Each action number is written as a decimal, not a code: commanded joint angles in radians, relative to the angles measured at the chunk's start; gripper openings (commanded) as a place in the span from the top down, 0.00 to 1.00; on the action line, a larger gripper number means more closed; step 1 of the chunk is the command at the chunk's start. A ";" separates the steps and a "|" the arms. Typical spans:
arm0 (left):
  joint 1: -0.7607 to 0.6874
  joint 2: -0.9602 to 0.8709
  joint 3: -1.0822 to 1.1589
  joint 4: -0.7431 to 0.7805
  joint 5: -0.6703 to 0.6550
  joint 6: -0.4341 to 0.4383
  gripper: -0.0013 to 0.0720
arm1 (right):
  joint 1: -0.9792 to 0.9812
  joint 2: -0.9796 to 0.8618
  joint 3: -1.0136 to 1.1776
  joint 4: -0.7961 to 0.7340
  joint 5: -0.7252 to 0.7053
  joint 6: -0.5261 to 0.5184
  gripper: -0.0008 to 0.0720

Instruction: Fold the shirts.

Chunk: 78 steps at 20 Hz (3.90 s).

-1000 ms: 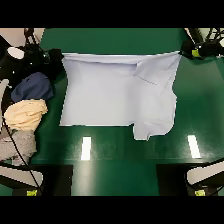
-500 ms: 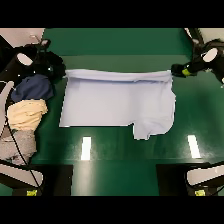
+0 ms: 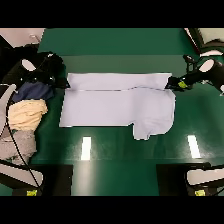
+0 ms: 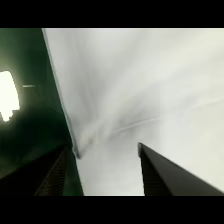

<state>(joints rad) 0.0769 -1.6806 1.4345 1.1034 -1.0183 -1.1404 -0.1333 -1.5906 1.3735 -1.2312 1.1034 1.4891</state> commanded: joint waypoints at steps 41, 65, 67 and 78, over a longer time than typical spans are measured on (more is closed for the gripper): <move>0.141 0.457 -0.602 -0.093 -0.249 -0.064 0.95 | -0.169 0.476 -0.830 0.291 0.155 -0.166 0.75; 0.141 0.721 -0.612 -0.289 -0.031 -0.098 0.95 | -0.141 0.602 -0.380 -0.016 0.257 -0.058 0.97; 0.141 0.719 -0.612 -0.290 0.031 -0.098 0.95 | -0.141 0.526 -0.330 -0.016 0.257 -0.058 0.97; 0.141 0.270 -0.351 -0.443 0.007 -0.020 0.95 | -0.120 0.241 -0.115 0.097 0.211 -0.057 0.92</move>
<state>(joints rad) 0.2169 -1.2942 1.0023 0.6952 -0.9989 -1.1736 -0.2550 -1.2842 1.2213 -1.2121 1.3502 1.4311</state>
